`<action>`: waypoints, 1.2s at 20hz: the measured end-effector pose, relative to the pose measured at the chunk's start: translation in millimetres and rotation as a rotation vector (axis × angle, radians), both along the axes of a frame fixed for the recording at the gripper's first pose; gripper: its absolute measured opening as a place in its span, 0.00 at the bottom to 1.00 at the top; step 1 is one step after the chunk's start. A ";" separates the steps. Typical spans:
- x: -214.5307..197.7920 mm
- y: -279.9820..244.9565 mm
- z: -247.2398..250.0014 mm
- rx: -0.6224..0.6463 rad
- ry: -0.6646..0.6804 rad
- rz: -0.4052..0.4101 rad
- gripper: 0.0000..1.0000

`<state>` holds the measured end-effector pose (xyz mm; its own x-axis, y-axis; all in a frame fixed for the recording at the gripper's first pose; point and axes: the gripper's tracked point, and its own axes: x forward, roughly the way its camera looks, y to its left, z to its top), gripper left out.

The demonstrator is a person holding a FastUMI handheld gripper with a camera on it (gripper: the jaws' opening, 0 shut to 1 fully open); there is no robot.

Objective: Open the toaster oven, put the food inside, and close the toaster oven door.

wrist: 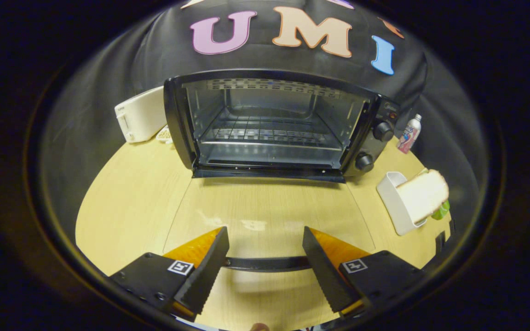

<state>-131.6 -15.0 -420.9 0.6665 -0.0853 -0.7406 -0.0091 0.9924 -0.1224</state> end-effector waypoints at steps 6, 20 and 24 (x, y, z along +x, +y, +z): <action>1.9 -29.6 34.4 -0.056 -0.037 -0.046 1.00; 33.7 -235.7 138.4 -0.104 -0.281 -0.562 1.00; 26.1 -293.5 141.7 -0.090 -0.302 -0.701 1.00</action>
<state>-105.5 -308.5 -279.2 0.6065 -0.6137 -0.5055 0.6650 0.7400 -0.1005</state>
